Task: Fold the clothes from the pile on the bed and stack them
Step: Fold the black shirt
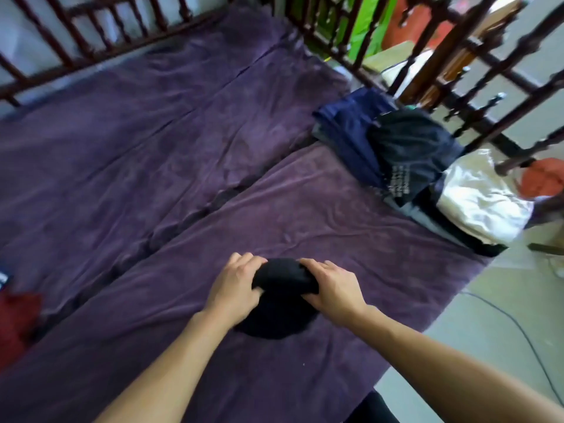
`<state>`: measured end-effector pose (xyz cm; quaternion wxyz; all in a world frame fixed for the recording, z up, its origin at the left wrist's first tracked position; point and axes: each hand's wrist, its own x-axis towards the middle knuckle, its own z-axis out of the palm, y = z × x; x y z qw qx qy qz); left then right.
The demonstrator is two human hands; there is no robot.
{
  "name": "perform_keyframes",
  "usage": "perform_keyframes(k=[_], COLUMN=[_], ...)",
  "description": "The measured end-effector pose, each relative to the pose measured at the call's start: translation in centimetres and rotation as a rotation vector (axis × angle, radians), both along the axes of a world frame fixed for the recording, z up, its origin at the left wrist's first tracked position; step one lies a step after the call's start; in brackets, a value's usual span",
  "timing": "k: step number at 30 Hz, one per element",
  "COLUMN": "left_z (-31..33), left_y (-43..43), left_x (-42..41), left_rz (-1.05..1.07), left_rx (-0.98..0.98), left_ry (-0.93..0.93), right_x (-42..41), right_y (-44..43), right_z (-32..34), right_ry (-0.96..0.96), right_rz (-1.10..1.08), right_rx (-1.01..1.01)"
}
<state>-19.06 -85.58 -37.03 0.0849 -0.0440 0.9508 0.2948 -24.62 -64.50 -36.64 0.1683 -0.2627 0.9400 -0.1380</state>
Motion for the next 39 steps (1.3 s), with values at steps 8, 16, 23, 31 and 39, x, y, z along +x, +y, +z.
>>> perform_keyframes(k=[8,16,23,31,39], left_z=[6.4,12.1,15.6,0.7,-6.0], left_y=[11.6,14.5,14.6,17.0,18.0], left_x=[-15.7,-38.2,-55.7,-52.4,-51.2], left_rz=[-0.257,-0.249,-0.051,0.093,0.05], left_rx=[-0.031,-0.157,-0.21,-0.229,-0.263], left_ry=[0.087,0.029,0.198,-0.107,-0.135], right_x=[-10.7,-31.3,-49.8,-59.4,-58.8], right_y=[12.9,15.3,13.1,15.5,13.8], right_z=[5.3,7.3,7.3,-0.9,-5.5], right_ry=[0.105,0.048,-0.193,0.045,0.406], right_rz=[-0.205,-0.313,-0.51,-0.332,0.07], right_rx=[-0.059,-0.25,-0.582,0.107,0.049])
